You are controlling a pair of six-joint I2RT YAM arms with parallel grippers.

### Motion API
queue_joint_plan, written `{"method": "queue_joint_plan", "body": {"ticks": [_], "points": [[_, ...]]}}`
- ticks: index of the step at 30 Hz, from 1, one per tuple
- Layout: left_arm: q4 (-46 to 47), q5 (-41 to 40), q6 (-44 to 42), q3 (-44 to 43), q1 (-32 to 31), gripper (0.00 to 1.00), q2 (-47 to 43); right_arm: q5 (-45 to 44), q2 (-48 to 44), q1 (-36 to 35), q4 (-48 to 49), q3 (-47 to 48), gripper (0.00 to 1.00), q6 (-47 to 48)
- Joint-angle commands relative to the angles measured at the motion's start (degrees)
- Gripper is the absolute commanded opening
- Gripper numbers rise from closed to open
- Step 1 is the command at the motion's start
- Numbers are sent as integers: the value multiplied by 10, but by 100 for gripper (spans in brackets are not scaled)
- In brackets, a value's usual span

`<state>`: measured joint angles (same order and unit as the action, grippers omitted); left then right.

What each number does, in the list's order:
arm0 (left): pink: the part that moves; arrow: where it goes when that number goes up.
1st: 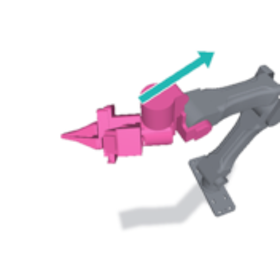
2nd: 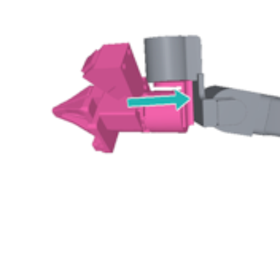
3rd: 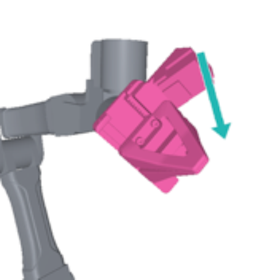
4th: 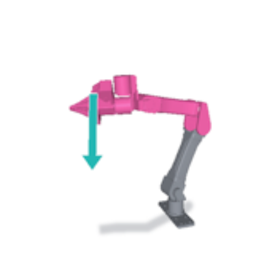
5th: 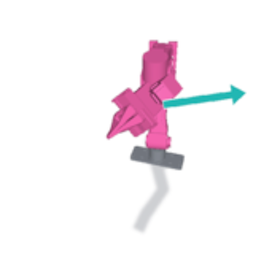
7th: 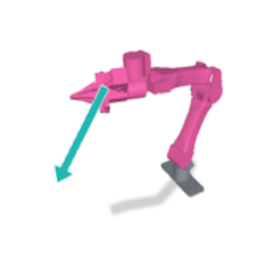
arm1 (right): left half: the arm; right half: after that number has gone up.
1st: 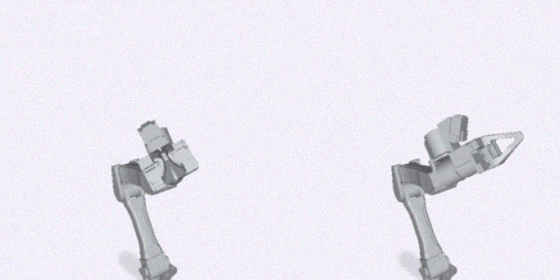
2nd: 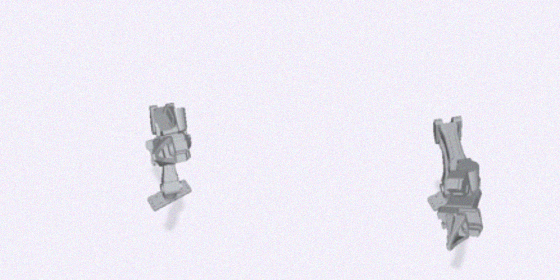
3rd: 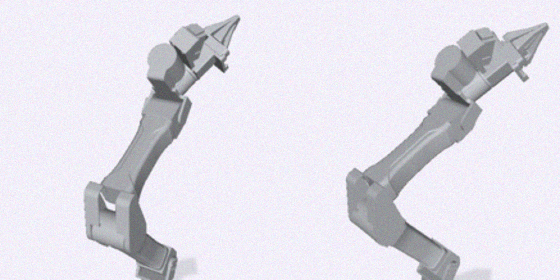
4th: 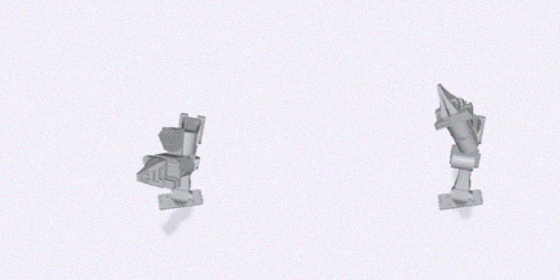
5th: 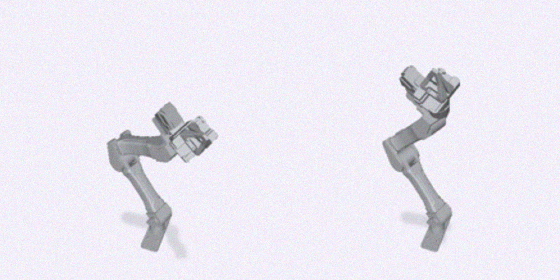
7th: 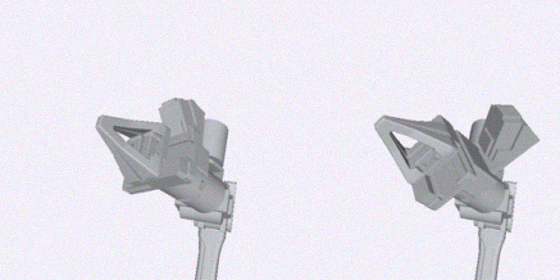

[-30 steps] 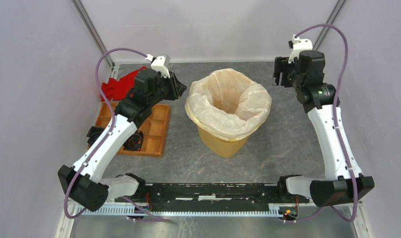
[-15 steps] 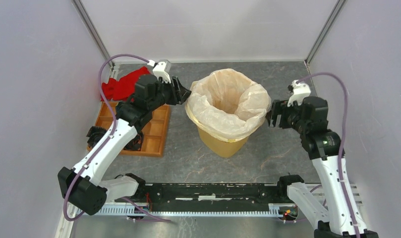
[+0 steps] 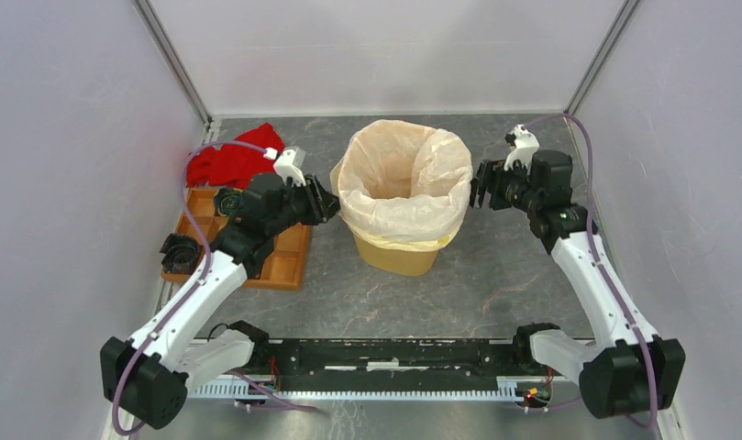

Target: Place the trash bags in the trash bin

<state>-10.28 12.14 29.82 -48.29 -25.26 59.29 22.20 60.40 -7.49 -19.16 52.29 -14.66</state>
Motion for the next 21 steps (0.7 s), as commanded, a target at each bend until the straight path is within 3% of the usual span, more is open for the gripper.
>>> {"method": "queue_joint_plan", "body": {"ticks": [1, 6, 11, 16, 19, 21], "points": [[-9, -12, 5, -1, -8, 44, -49, -16, 25, -18, -11, 80, 80, 41], [-80, -43, -17, -19, -7, 51, -84, -136, -52, -21, -157, 91, 84, 84], [-115, -34, 40, -47, 6, 49, -76, -26, -124, -20, -203, 66, 86, 33], [-60, 45, 116, -42, 40, 58, -75, 113, -199, -21, -128, -12, 88, -84], [-36, 80, 136, -34, 46, 56, -57, 183, -219, -21, -24, -79, 88, -158], [-25, 94, 142, -26, 47, 51, -48, 179, -217, -20, 4, -92, 88, -174]]}}
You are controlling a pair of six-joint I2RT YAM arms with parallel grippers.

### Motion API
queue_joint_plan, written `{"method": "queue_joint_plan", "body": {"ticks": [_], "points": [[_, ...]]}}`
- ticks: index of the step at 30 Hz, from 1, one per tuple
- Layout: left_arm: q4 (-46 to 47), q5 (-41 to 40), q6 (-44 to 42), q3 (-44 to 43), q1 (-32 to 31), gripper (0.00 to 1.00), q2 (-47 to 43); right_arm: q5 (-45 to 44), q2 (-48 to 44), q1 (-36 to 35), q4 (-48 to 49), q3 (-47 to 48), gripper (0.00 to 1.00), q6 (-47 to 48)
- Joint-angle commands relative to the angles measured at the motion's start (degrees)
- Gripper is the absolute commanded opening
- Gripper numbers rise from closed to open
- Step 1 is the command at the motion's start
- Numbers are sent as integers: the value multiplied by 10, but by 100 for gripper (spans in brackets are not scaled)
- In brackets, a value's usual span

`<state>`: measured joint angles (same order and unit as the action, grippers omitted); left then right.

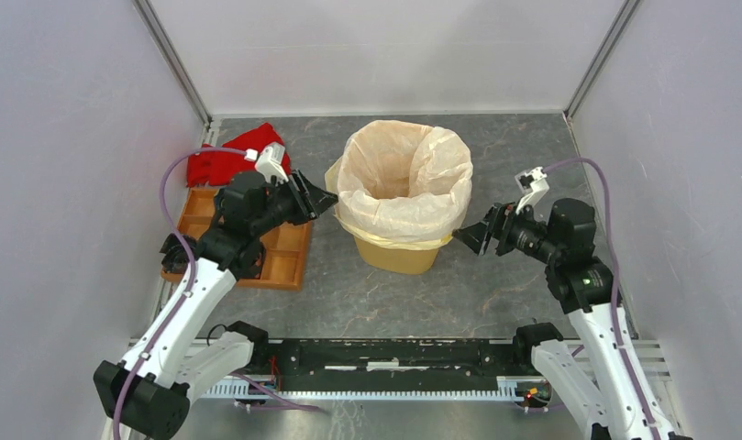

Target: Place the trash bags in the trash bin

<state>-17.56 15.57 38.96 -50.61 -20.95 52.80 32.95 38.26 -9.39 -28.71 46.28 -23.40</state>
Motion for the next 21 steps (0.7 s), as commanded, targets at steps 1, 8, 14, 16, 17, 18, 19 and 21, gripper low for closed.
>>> {"method": "queue_joint_plan", "body": {"ticks": [1, 8, 14, 16, 17, 18, 19, 21], "points": [[52, 61, 51, 1, 4, 50, 19, 69, 5, -2, 110, -37, 88, -90], [71, 76, 53, 39, 4, 43, 31, 94, 18, -2, 161, -79, 84, -107], [82, 74, 51, 50, 4, 34, 40, 115, 13, -1, 155, -68, 71, -102], [82, 72, 49, 53, 4, 34, 39, 111, 10, -1, 148, -66, 72, -101], [83, 71, 49, 57, 4, 34, 38, 109, 8, -2, 150, -66, 72, -101], [86, 72, 49, 58, 4, 34, 38, 106, 8, -2, 155, -69, 73, -104], [88, 72, 49, 62, 4, 33, 40, 106, 12, -1, 160, -70, 73, -106], [93, 80, 49, 65, 4, 31, 47, 103, 19, -2, 166, -71, 74, -105]]}}
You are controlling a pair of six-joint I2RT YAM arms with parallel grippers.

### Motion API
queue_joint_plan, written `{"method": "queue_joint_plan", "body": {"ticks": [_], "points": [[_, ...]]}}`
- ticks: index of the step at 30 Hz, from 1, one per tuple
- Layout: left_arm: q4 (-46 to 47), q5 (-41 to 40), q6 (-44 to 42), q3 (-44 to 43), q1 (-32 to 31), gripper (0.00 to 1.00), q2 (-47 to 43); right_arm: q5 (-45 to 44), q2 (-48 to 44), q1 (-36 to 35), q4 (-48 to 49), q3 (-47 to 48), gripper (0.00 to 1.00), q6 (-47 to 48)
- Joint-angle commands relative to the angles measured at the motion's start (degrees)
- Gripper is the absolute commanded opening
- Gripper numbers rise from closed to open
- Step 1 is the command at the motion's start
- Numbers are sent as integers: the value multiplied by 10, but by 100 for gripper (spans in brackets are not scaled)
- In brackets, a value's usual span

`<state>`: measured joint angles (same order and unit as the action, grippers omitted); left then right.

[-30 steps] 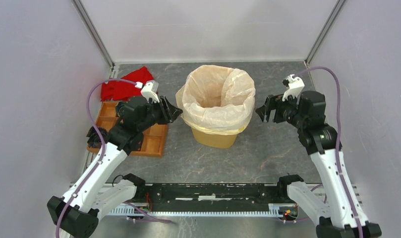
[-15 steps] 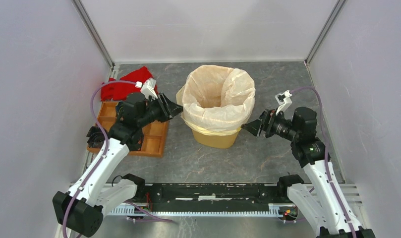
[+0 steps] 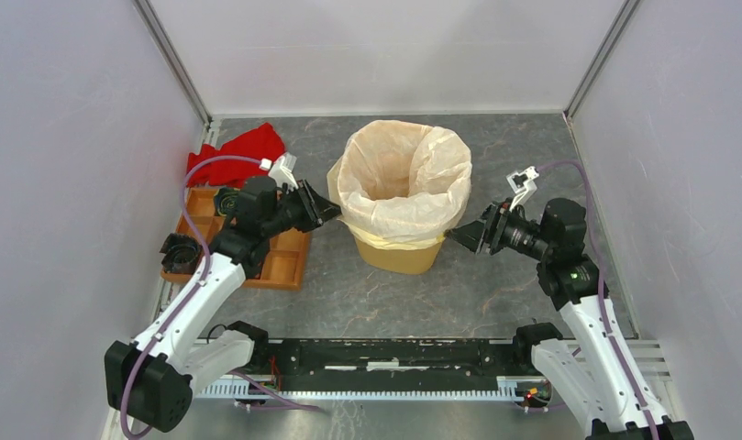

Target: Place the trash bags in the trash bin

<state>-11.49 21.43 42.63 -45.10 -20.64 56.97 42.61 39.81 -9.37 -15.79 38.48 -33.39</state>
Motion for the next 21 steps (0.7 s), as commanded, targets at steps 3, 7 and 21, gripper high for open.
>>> {"method": "queue_joint_plan", "body": {"ticks": [3, 7, 21], "points": [[49, 37, 23, 21, 0, 24, 10, 20, 9, -1, 31, 12, 73, 0], [65, 47, 34, 38, 0, 18, 3, 24, 2, -1, -9, 36, 74, 23], [82, 46, 52, 99, 0, 13, -31, 12, -4, -4, 121, -88, 57, 2]]}}
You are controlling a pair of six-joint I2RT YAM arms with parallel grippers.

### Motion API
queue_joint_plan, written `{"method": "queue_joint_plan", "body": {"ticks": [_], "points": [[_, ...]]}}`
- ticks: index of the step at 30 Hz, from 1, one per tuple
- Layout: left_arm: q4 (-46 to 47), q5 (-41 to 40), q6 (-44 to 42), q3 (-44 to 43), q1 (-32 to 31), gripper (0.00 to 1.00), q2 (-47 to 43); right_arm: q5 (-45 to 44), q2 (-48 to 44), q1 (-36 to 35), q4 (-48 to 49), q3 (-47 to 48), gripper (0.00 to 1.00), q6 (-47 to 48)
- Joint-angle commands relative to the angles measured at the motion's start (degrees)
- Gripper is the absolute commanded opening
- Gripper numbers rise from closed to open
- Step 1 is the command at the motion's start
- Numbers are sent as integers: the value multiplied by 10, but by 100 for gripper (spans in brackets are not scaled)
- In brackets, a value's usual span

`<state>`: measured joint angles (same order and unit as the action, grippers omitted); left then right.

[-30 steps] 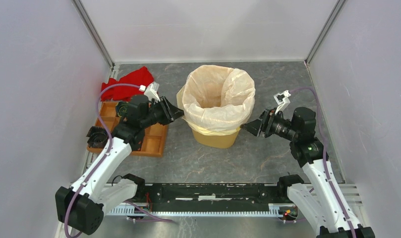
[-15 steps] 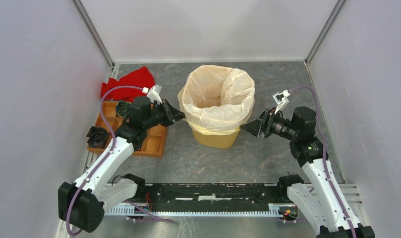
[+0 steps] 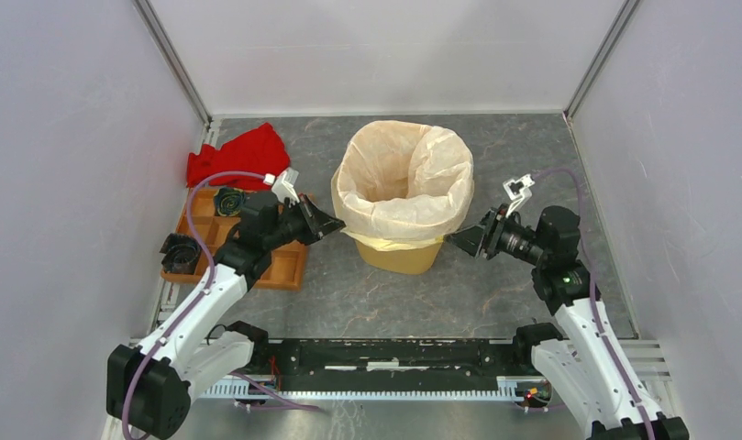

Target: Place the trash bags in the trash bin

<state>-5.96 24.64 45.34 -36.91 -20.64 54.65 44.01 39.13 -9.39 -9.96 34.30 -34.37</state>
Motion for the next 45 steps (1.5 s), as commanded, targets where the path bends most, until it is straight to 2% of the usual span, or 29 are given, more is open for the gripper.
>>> {"method": "queue_joint_plan", "body": {"ticks": [1, 3, 5, 9, 11, 14, 17, 21, 23, 25, 34, 36, 40, 45], "points": [[35, 16, 29, 23, 0, 12, -7, -2, 3, -5, 86, -68, 52, 16], [55, 20, 42, 38, -1, 11, -3, -9, 7, -11, 120, -104, 44, 30], [85, 23, 49, 53, -1, 10, 3, -36, 19, -15, 102, -125, 39, 72], [87, 23, 42, 65, -2, 7, 13, -105, 33, -16, -54, -95, 37, 167], [56, 10, 21, 54, -2, 7, 0, -111, 13, -17, -119, -53, 40, 199], [10, -16, -7, 35, -1, 7, -28, -76, -26, -17, -164, 3, 62, 204], [-40, -20, -26, 14, -1, 11, -41, 25, -45, -16, -130, 14, 81, 151], [-57, -23, -17, 11, -2, 39, -77, 51, -75, -19, 28, -31, 98, -15], [-47, -23, -5, 13, -2, 48, -91, 39, -77, -22, 113, -53, 98, -94], [-44, -23, 0, 11, -1, 52, -95, 20, -66, -35, 154, -56, 98, -126], [-8, -16, 26, 20, -2, 67, -89, -101, -10, -90, 146, -55, 96, -156], [2, -13, 31, 27, -2, 68, -90, -131, -7, -98, 146, -64, 93, -163], [6, -17, 29, 31, -2, 70, -88, -185, 15, -124, 152, -105, 73, -134], [5, -14, 22, 23, -2, 70, -89, -227, 36, -164, 137, -182, 68, -66]]}}
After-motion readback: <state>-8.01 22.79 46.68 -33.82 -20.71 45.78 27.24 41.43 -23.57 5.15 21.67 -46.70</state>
